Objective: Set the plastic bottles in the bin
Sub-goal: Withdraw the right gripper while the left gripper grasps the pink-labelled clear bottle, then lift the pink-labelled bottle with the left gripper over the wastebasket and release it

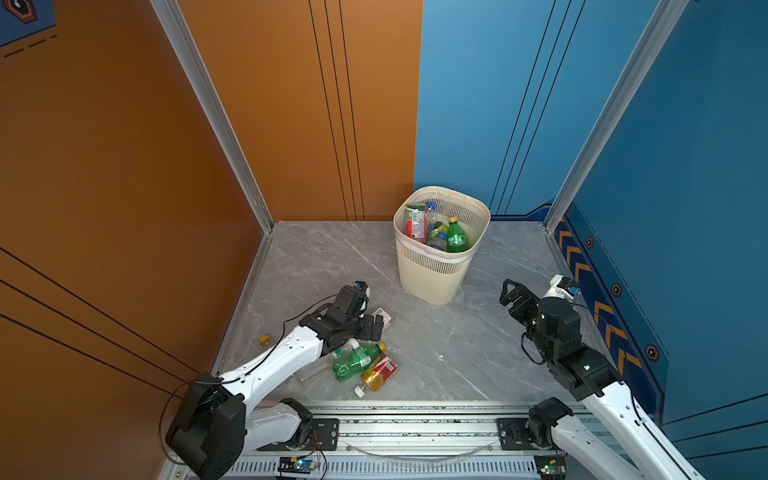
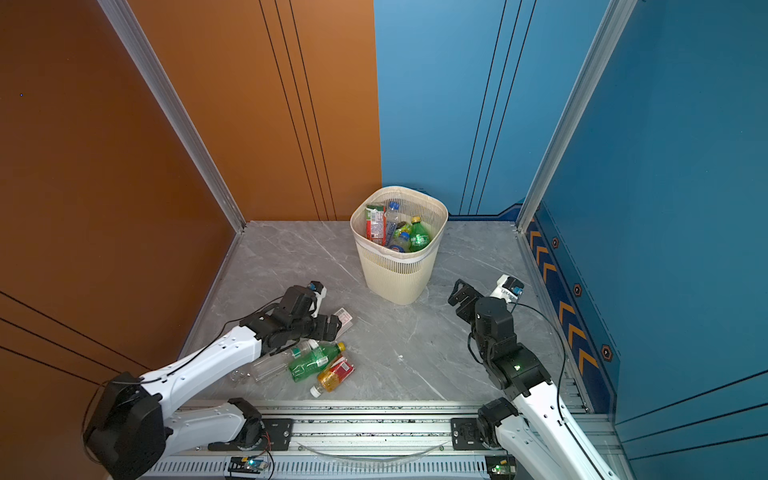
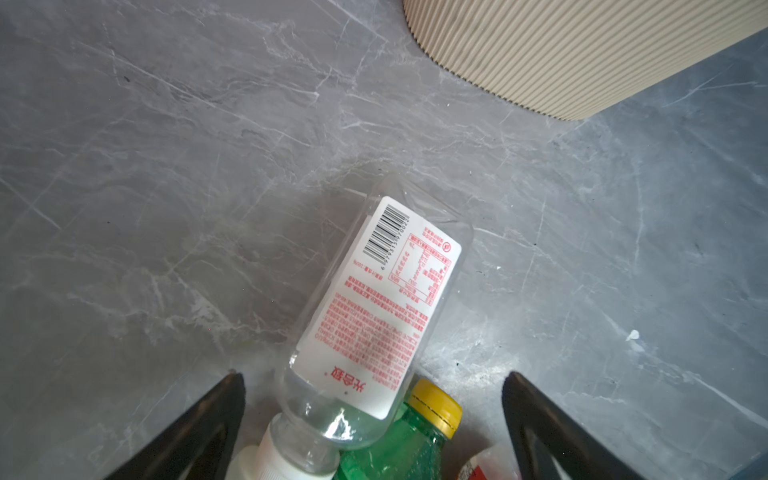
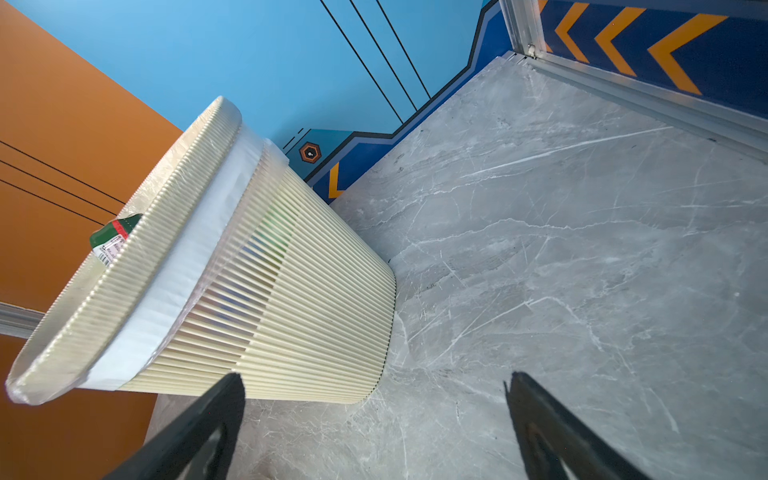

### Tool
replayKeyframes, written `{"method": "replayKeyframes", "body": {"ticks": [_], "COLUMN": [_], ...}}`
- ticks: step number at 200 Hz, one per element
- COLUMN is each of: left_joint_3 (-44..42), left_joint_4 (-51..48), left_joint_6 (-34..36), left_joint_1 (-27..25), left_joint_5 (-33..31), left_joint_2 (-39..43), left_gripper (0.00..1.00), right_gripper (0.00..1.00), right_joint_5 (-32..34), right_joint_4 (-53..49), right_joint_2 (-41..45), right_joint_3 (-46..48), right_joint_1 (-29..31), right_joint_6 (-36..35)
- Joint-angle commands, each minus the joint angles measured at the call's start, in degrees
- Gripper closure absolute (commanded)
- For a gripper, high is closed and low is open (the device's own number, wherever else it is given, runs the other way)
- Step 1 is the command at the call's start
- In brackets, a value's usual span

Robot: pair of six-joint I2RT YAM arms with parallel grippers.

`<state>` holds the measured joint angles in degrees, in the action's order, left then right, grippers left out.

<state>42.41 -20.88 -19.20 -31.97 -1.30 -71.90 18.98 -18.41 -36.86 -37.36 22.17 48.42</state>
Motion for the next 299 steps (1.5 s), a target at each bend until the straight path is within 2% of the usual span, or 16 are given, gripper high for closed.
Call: {"method": "replayKeyframes", "body": {"ticks": [1,62,93,96,107,189,235,272,299], "left_joint_3": [3.02,7.09,8.86,9.11,9.89,15.57,15.06,4.98,0.5], "left_joint_4": [-2.31,-2.05,-1.54,-1.46,-1.3,-0.52,3.31,19.65,24.75], "left_joint_6": [2.87,4.44,4.61,4.59,4.69,5.99,4.35,-1.16,-4.59], "left_joint_1": [-1.11,-1.25,-1.1,-1.01,-0.86,1.51,3.66,4.8,5.11], "left_joint_5": [-3.23,-5.87,-5.49,-5.39,-5.13,-5.31,-6.23,-2.54,-1.84], "left_joint_2": [-4.21,-14.5,-18.31,-18.63,-19.99,-23.47,-15.64,-2.5,3.07], "left_gripper": [0.02,0.0,0.13,0.17,0.23,0.39,0.44,0.45,0.46], "right_gripper": [0.0,0.0,0.0,0.0,0.0,0.0,0.0,0.0,0.0], "right_joint_5": [-1.58,-1.84,-1.86,-1.89,-2.17,-2.72,-2.83,-3.25,-3.92], "right_joint_4": [0.4,-1.47,-1.46,-1.52,-1.17,-0.33,-0.08,0.31,1.92], "right_joint_2": [1.9,5.47,5.62,5.58,5.51,4.97,4.72,4.27,3.37], "right_joint_3": [1.17,1.94,2.31,2.3,2.38,2.73,2.66,3.13,3.7], "right_joint_1": [-0.94,-2.95,-3.61,-3.7,-3.97,-5.11,-5.63,-5.94,-6.12], "right_joint_6": [0.18,0.81,1.53,1.64,1.78,2.37,2.68,2.9,3.51]}}
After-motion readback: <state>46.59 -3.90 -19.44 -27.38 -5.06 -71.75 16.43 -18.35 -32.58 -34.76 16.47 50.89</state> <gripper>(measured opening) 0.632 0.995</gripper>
